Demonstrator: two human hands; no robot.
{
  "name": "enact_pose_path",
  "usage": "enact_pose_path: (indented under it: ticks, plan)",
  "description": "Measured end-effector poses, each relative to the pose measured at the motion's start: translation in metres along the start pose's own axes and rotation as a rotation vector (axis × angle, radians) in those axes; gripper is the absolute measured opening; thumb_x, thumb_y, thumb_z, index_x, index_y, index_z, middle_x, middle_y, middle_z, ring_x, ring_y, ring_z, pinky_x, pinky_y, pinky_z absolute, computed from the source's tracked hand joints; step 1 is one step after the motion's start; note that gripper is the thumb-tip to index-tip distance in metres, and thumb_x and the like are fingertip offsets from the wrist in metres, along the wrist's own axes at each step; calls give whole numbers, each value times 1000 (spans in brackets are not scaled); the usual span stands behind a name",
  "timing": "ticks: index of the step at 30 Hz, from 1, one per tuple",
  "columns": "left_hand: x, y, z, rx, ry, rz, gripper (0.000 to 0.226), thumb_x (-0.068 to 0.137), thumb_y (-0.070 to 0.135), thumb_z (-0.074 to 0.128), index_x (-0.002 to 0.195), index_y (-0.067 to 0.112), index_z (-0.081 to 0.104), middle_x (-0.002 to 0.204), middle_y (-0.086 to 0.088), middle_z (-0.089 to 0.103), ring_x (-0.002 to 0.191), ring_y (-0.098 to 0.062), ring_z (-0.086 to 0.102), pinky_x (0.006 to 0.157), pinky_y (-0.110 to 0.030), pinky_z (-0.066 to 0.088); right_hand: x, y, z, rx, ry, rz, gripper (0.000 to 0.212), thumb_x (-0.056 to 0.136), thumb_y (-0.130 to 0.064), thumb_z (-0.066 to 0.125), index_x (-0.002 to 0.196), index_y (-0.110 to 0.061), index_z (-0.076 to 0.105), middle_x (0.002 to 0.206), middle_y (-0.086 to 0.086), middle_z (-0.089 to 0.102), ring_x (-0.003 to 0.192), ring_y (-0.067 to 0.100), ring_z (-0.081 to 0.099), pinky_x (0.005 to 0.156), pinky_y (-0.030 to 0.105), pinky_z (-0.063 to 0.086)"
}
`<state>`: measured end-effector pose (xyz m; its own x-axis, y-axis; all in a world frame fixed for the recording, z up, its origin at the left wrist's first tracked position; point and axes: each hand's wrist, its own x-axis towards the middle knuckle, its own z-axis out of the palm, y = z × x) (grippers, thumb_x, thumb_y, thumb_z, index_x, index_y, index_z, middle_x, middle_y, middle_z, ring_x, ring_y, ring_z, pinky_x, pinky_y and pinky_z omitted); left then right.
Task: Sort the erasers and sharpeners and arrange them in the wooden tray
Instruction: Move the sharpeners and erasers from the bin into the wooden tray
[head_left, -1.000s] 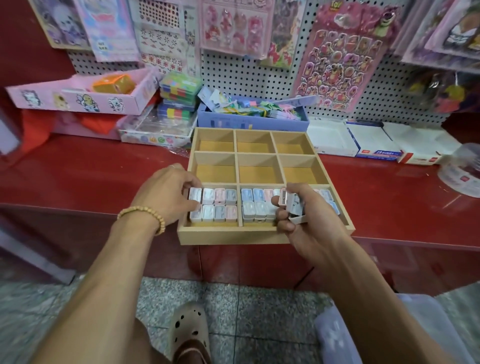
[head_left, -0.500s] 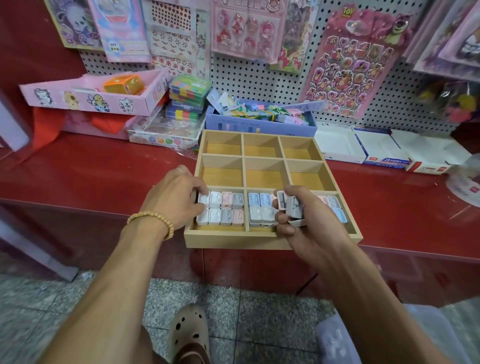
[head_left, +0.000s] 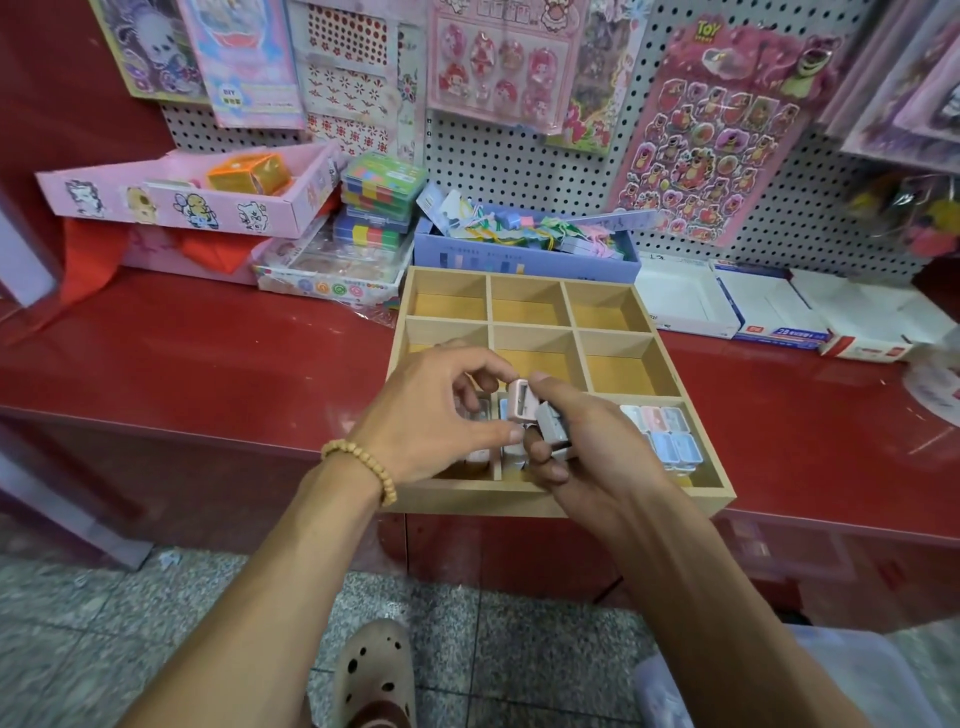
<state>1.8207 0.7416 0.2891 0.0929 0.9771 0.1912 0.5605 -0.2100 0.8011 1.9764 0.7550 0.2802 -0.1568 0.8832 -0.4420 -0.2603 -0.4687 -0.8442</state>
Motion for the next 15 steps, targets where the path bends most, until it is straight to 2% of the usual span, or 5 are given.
enact_pose_path:
  ticks: [3, 6, 9, 12, 15]
  plan:
    - [3, 0, 5, 9, 22, 45, 34, 66, 21, 88, 94, 29, 70, 90, 8, 62, 74, -8, 58, 69, -22, 51, 0, -3, -2, -8, -76, -10, 19, 98, -24, 61, 90, -6, 60, 61, 7, 50, 41, 9, 39, 39, 19, 20]
    - [4, -1, 5, -8, 54, 47, 29, 67, 18, 86, 90, 27, 70, 85, 13, 60, 75, -7, 58, 65, -21, 51, 2, -3, -7, -35, -56, -55, 24, 97, -26, 62, 94, -2, 62, 68, 9, 51, 44, 9, 40, 36, 17, 23]
    - [4, -1, 5, 63, 82, 40, 24, 66, 20, 80, 86, 25, 68, 72, 13, 64, 66, -10, 61, 66, -33, 55, 3, -3, -12, -209, -13, -198, 37, 95, -29, 64, 95, 8, 66, 71, 11, 52, 43, 10, 40, 37, 18, 27]
    - [4, 0, 7, 189, 53, 69, 23, 64, 27, 70, 86, 25, 66, 68, 13, 64, 67, -8, 62, 65, -37, 54, 0, -3, -9, -441, -25, -302, 32, 93, -30, 69, 75, -4, 69, 55, 7, 47, 42, 13, 39, 47, 29, 35]
    - [5, 0, 9, 198, 45, 103, 24, 68, 14, 73, 90, 22, 67, 76, 12, 65, 74, -8, 61, 70, -36, 53, 2, -2, -6, -544, -30, -354, 31, 93, -26, 70, 81, 2, 70, 55, 11, 45, 47, 20, 40, 53, 39, 37]
